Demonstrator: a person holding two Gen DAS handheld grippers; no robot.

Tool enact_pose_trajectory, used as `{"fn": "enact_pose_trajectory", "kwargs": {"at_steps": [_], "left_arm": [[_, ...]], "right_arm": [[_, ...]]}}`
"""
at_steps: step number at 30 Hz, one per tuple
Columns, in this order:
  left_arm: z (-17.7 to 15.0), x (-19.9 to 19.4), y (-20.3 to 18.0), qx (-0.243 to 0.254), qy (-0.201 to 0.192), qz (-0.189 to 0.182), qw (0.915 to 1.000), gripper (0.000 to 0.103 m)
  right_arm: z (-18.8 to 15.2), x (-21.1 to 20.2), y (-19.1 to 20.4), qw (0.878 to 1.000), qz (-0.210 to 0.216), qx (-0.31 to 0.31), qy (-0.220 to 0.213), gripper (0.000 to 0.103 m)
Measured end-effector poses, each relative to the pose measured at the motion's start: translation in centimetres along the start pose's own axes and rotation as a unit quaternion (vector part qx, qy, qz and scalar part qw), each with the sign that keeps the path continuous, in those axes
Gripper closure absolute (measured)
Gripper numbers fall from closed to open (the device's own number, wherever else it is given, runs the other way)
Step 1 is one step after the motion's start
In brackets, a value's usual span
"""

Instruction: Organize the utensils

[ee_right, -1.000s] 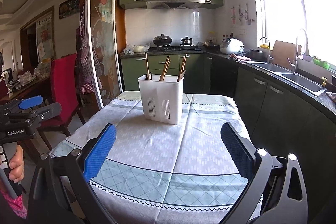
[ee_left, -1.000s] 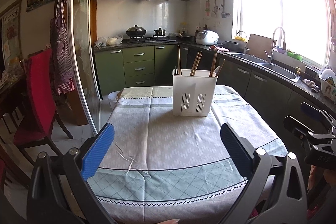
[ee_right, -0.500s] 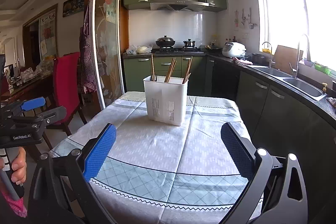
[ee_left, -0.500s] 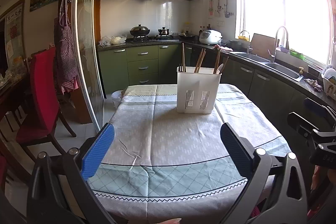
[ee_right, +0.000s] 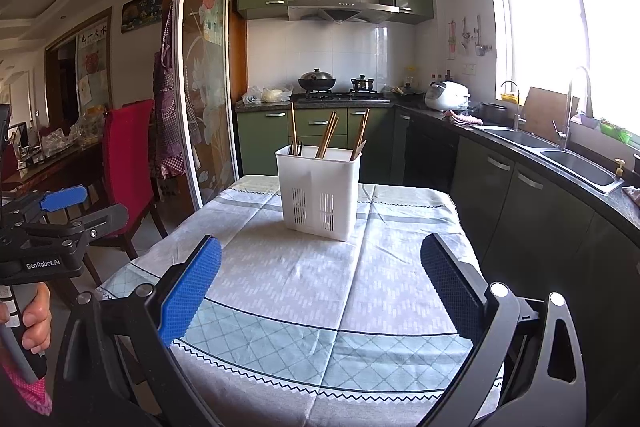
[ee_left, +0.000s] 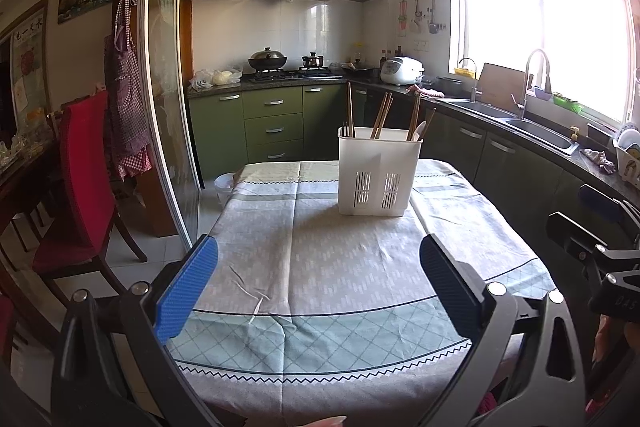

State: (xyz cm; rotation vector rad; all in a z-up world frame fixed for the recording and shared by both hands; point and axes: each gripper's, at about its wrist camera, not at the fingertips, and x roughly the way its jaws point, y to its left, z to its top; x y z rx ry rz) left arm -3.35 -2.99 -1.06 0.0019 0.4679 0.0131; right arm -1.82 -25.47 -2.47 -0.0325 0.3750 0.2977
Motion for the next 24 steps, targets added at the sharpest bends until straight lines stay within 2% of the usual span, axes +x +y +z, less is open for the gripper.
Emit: {"fn": "enact_pose_trajectory", "kwargs": {"at_steps": [24], "left_arm": [[-0.01, 0.08, 0.09, 0.001, 0.002, 0.001, 1.0, 0.007]], "right_arm": [[0.1, 0.11, 0.15, 1.0, 0.004, 0.0, 0.001, 0.005]]}}
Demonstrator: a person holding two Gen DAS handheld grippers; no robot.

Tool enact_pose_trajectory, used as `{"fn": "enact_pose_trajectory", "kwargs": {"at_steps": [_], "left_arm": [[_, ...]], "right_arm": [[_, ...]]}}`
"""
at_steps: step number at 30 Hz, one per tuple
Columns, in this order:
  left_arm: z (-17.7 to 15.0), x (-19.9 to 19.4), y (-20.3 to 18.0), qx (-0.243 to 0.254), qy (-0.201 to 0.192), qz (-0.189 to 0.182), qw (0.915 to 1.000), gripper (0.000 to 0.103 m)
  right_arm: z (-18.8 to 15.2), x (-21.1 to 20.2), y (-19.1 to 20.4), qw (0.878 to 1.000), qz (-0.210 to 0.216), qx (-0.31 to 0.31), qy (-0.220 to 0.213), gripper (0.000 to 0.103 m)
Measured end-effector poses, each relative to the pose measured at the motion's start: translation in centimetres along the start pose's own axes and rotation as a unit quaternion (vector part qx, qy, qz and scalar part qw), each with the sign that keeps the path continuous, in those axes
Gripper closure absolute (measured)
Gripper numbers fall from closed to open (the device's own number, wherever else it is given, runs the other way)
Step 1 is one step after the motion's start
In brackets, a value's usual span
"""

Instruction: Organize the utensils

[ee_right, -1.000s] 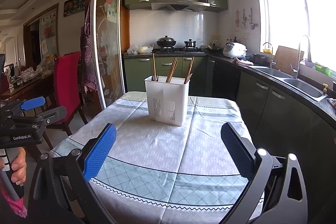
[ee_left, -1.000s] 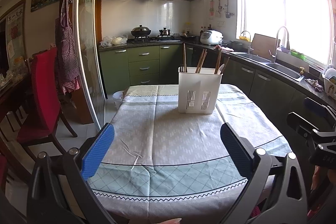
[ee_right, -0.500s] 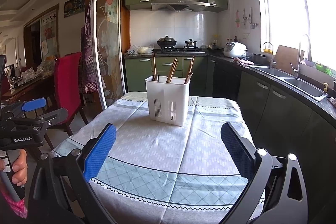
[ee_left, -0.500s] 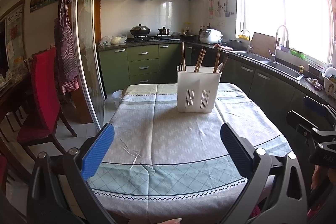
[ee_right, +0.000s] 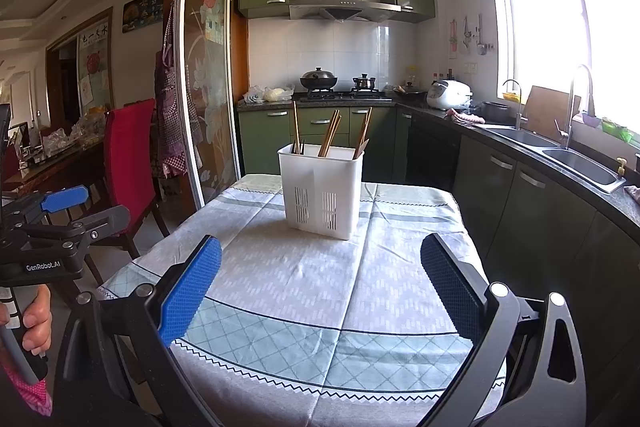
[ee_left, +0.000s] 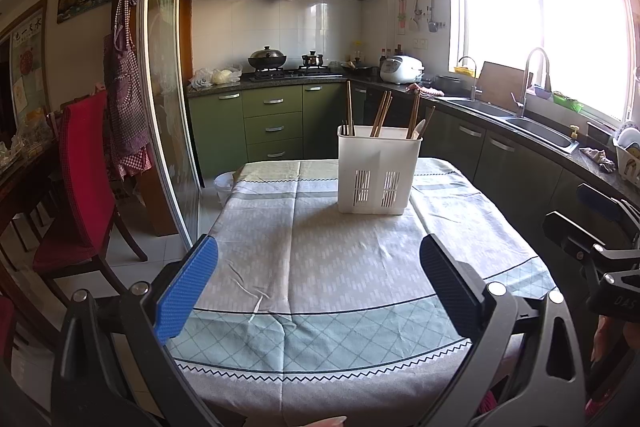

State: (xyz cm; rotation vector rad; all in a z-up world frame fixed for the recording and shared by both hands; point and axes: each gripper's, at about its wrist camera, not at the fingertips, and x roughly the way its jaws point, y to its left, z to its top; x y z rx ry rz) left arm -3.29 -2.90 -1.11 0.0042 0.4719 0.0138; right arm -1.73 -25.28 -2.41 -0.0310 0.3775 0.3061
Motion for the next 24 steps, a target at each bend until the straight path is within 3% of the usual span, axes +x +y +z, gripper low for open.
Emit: {"fn": "enact_pose_trajectory", "kwargs": {"at_steps": [24], "left_arm": [[0.01, 0.02, -0.11, -0.001, 0.003, -0.003, 1.0, 0.007]], "right_arm": [[-0.24, 0.34, 0.23, 1.0, 0.002, -0.001, 0.003, 0.005]]}}
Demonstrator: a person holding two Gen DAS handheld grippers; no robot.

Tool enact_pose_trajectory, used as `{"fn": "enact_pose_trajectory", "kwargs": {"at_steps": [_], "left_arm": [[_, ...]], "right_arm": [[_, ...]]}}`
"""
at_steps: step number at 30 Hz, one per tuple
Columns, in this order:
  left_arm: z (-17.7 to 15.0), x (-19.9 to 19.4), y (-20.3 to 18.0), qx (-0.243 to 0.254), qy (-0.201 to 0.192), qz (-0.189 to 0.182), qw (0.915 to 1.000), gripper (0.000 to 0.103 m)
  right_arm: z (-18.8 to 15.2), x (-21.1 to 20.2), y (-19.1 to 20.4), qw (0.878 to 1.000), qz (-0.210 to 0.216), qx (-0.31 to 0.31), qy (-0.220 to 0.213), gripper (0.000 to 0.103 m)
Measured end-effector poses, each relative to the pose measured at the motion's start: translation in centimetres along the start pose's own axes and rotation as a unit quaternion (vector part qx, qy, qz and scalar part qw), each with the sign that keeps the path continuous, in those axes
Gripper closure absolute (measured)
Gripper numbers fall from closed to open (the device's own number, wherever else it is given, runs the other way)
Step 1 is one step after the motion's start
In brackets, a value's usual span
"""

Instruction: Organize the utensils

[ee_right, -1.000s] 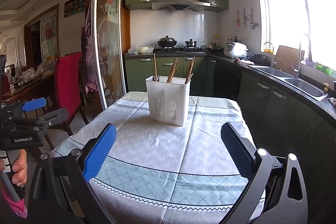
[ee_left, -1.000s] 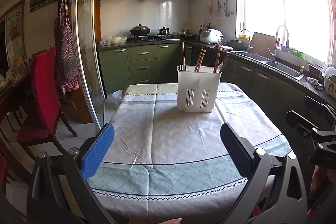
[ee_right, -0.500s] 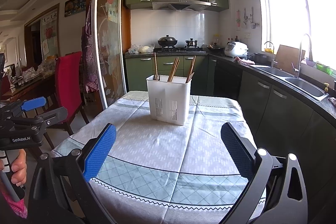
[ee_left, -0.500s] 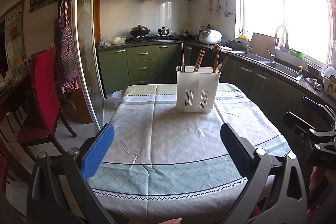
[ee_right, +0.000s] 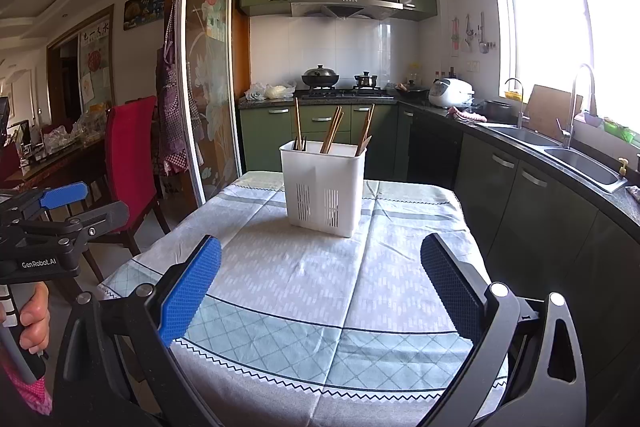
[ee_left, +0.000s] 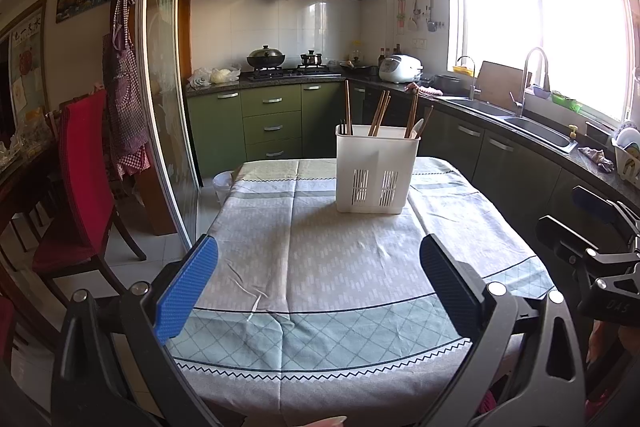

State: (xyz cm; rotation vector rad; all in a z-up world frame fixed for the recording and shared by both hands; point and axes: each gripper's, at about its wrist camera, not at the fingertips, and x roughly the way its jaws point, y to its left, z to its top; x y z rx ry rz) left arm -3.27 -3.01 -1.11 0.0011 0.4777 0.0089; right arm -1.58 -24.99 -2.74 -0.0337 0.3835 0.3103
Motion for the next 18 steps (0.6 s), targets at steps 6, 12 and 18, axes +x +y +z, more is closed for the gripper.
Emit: {"fn": "enact_pose_trajectory", "kwargs": {"at_steps": [6, 12, 18], "left_arm": [[0.09, 0.09, 0.28, -0.001, 0.001, 0.005, 1.0, 0.007], [0.15, 0.05, 0.41, -0.002, 0.0, 0.008, 1.0, 0.007], [0.16, 0.3, 0.4, -0.003, 0.007, -0.002, 1.0, 0.007]], "right_arm": [[-0.08, 0.11, 0.0, 1.0, 0.0, 0.0, 0.002, 0.005], [-0.08, 0.16, -0.05, 1.0, 0.0, -0.001, 0.002, 0.005], [-0.16, 0.32, -0.1, 1.0, 0.001, -0.001, 0.003, 0.005]]}}
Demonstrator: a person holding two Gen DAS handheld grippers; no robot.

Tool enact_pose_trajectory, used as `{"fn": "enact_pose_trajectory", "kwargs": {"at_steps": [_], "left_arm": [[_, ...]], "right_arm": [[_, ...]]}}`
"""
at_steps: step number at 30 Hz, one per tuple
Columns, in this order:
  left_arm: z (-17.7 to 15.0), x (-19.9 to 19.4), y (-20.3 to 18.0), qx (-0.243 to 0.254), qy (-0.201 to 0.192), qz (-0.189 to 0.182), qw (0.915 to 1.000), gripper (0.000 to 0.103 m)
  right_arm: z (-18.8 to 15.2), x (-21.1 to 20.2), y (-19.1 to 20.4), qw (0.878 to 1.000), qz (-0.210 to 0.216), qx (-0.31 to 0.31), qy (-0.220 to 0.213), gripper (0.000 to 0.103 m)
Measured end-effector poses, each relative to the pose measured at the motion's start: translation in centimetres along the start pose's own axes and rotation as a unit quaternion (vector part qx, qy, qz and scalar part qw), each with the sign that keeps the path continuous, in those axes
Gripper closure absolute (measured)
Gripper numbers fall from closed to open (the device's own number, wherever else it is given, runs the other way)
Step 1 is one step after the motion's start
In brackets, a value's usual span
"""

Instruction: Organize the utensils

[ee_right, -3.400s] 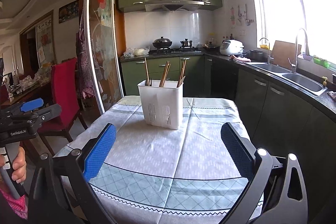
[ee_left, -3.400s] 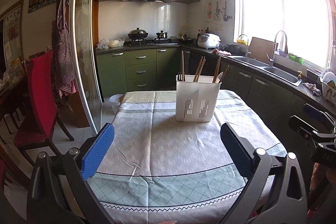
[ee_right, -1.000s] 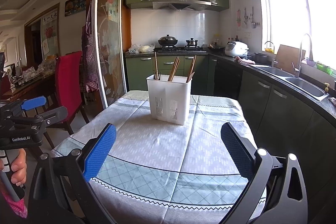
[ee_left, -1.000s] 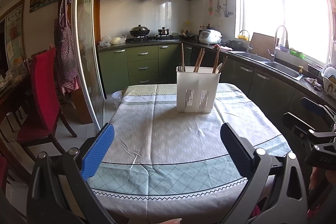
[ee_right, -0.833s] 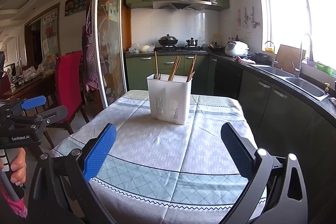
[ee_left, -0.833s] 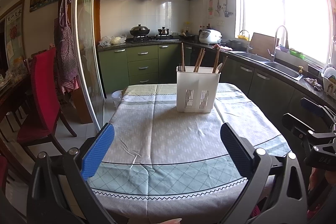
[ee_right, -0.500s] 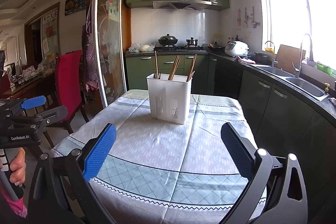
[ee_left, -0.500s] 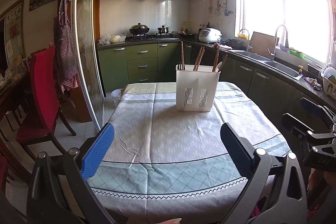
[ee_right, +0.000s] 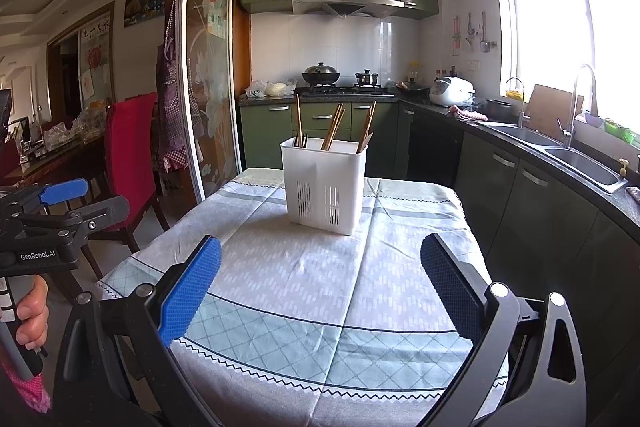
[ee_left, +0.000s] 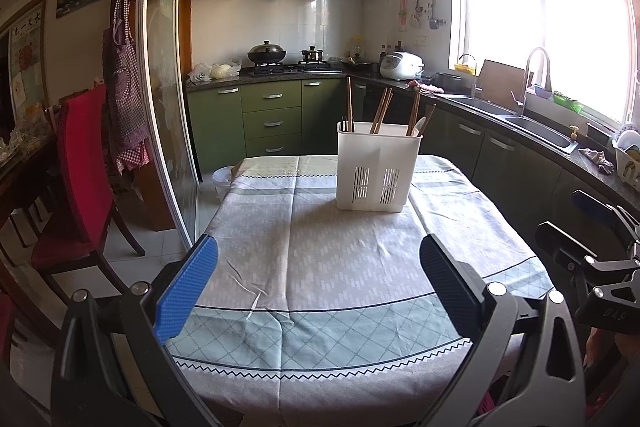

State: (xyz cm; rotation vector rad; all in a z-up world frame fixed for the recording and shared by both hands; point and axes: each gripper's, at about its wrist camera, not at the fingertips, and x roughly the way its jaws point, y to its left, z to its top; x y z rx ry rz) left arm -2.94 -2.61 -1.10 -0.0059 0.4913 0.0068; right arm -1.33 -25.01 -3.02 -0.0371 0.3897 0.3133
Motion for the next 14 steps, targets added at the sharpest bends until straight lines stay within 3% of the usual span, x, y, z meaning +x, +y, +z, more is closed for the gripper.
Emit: {"fn": "enact_pose_trajectory", "kwargs": {"at_steps": [14], "left_arm": [[-0.05, 0.86, -0.12, 0.007, 0.01, 0.008, 0.9999, 0.007]], "right_arm": [[-0.19, 0.5, -0.46, 1.0, 0.001, -0.001, 0.004, 0.005]]}}
